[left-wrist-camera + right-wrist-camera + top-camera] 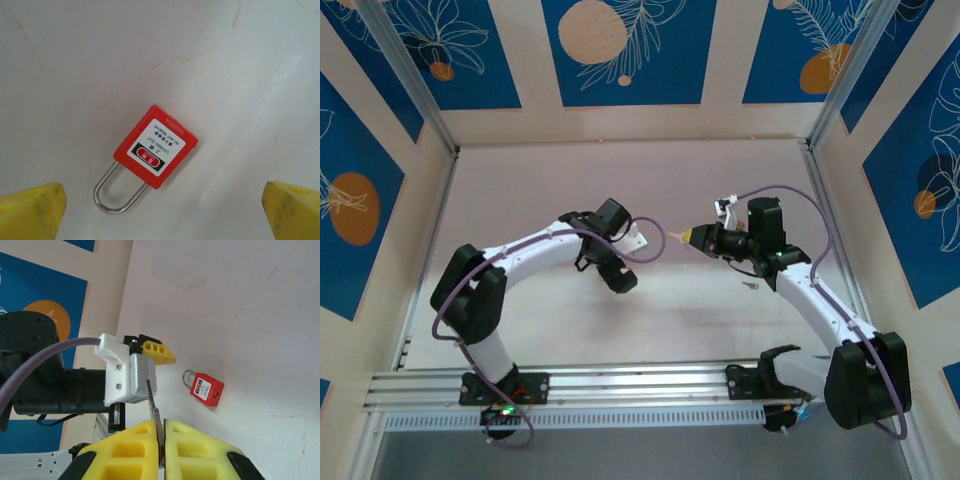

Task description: Unlock with the key

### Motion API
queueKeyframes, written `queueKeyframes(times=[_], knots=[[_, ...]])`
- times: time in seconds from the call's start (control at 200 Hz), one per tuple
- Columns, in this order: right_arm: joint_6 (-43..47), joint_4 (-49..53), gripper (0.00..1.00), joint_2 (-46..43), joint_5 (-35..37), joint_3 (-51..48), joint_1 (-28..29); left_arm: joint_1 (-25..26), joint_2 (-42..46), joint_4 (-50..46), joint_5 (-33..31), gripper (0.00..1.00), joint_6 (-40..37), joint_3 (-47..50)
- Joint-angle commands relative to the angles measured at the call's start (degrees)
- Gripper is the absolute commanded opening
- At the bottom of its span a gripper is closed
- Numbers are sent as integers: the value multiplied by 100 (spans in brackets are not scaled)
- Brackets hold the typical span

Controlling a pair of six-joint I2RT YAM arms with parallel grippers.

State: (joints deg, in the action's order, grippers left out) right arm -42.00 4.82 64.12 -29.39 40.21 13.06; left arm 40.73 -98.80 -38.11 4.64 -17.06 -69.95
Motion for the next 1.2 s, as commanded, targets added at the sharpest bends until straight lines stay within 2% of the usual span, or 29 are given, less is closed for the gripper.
queueKeyframes(times=[0.0, 0.105, 0.325, 0.54, 1.196], knots=[[157, 154, 9, -132, 84, -103, -35, 41, -219, 194, -193, 100, -505, -76], [168, 138, 10, -60, 54, -65, -49, 39, -520, 234, -358, 100, -656, -225], [217, 148, 9, 0, 48, -51, -76, 31, -859, 216, -251, 100, -672, -249], [285, 143, 10, 110, 28, -40, -128, 40, -702, 143, 15, 100, -407, -24], [306, 168, 9, 102, -32, -12, -191, 203, -288, -322, 641, 88, 109, 260]])
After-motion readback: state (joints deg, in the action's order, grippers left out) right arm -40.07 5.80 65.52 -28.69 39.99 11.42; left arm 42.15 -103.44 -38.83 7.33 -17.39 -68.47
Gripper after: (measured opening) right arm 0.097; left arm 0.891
